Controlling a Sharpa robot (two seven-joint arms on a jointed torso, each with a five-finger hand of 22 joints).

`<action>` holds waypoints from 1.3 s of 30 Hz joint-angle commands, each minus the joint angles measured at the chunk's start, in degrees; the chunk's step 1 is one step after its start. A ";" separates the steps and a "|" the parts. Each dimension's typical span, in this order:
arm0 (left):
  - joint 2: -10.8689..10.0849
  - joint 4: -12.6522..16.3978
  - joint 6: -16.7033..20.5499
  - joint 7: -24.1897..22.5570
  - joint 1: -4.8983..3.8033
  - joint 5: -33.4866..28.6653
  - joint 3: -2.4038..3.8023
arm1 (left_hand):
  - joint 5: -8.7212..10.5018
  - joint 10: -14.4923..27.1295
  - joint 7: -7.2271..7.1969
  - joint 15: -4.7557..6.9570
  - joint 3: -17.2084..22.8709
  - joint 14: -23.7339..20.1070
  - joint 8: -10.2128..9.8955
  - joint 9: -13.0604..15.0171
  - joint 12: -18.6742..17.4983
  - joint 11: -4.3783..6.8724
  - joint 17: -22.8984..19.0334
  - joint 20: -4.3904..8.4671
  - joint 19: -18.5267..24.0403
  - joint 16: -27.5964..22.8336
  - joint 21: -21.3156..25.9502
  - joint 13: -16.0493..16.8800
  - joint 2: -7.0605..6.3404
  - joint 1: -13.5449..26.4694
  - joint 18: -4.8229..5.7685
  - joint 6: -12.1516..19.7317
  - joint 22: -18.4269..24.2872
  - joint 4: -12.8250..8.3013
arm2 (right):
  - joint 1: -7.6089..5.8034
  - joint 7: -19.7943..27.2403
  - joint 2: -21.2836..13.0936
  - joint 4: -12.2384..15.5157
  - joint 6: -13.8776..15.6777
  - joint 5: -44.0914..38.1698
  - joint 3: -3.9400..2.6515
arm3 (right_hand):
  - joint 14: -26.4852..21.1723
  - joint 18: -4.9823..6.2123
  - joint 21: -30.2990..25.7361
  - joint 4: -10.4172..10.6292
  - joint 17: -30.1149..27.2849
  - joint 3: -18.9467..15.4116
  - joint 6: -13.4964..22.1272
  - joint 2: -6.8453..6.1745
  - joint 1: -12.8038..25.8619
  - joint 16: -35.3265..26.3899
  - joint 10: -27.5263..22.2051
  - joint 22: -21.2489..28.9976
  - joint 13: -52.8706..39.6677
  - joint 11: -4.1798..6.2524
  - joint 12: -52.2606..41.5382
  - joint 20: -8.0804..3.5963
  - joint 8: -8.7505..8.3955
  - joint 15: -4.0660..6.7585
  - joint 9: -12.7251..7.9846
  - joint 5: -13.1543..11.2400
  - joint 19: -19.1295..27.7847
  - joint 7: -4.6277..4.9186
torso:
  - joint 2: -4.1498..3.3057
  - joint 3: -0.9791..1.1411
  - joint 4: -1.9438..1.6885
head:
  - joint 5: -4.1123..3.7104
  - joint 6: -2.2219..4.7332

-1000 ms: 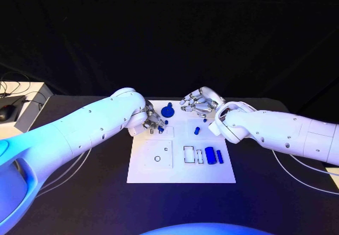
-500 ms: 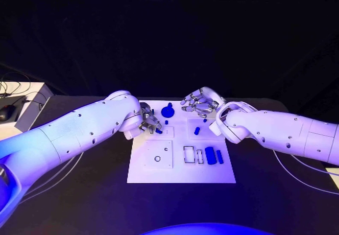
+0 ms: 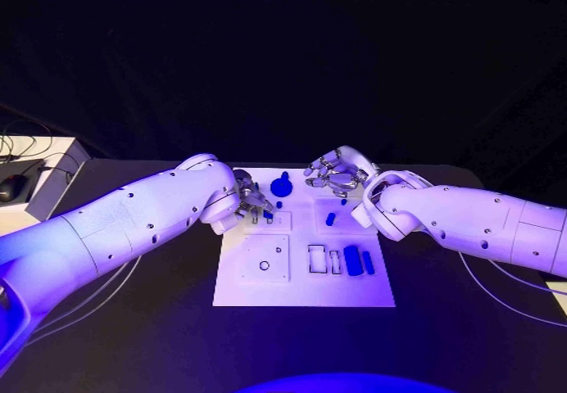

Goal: Assemble the parts on the task board

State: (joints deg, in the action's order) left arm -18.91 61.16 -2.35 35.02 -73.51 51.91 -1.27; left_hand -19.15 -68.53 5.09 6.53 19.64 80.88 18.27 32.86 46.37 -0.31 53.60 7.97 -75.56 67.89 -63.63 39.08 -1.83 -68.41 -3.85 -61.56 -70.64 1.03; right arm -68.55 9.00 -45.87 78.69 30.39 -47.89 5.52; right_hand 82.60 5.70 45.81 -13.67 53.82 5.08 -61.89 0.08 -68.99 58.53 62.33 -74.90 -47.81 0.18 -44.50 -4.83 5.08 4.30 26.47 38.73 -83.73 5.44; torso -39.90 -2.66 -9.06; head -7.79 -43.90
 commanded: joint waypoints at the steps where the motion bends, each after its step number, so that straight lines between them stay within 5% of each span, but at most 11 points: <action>1: 0.17 0.18 2.74 -0.84 0.07 -0.60 -0.01 | -0.15 -5.08 -5.85 0.42 4.58 -0.11 0.35 5.46 -0.40 4.85 -0.04 -0.01 -0.26 0.31 -0.34 0.06 0.25 0.56 0.41 -6.24 -0.07 -4.09 | 0.02 0.37 0.00 0.09 -0.68 -0.53 -0.01 | 0.00 0.23 0.26 -0.01 0.03 0.48 -0.28 -0.14 -0.02 -0.28 -0.34 -5.95 0.07 0.03 -0.08 -0.24 -0.19 -0.04 -0.05 0.20 -3.50 0.20 | -0.02 0.03 0.05 | 0.01 0.00; 19: 0.85 -0.69 -4.01 0.29 0.12 0.63 -0.16 | -0.18 -5.16 -5.89 0.43 4.90 -0.12 0.70 5.76 -0.60 4.88 0.09 0.01 -0.21 0.46 -0.37 0.38 -0.03 0.68 0.46 -6.17 -0.10 -4.75 | 0.03 0.31 -0.11 0.10 -0.72 -0.53 -0.01 | 0.00 0.23 0.26 -0.01 0.03 0.48 -0.28 -0.14 -0.02 -0.28 -0.34 -5.95 0.07 0.03 -0.08 -0.24 -0.19 -0.04 -0.05 0.20 -3.50 0.20 | -0.02 0.08 0.07 | 0.00 -0.36; 39: 1.14 -1.27 -0.89 0.26 0.76 2.47 -0.41 | -0.31 -5.32 -5.96 0.44 5.02 -0.15 0.77 5.72 -0.83 4.89 0.08 0.05 -0.24 0.47 -0.50 0.47 0.06 1.01 0.57 -6.33 -0.20 -4.81 | 0.03 0.31 -0.17 0.08 -0.65 -0.75 0.00 | 0.00 0.23 0.26 -0.01 0.03 0.48 -0.28 -0.14 -0.02 -0.28 -0.34 -5.95 0.07 0.03 -0.08 -0.24 -0.19 -0.04 -0.05 0.20 -3.50 0.20 | -0.04 0.02 0.06 | -0.12 -0.43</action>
State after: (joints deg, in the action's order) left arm -17.91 59.99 -4.18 35.32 -72.98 53.46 -1.59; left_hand -19.35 -68.92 4.89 6.65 19.79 80.76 18.70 33.17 45.75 0.08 53.71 7.95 -75.55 68.12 -63.84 39.50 -2.36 -67.45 -3.83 -61.74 -70.80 1.18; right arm -68.54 8.98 -46.08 78.68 30.35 -48.03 5.53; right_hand 82.60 5.70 45.81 -13.67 53.81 5.08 -61.95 0.08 -68.99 58.53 62.44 -74.93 -47.81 0.08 -44.50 -4.83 5.08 4.30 26.47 38.73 -83.73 5.35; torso -39.92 -2.63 -8.99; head -7.92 -44.37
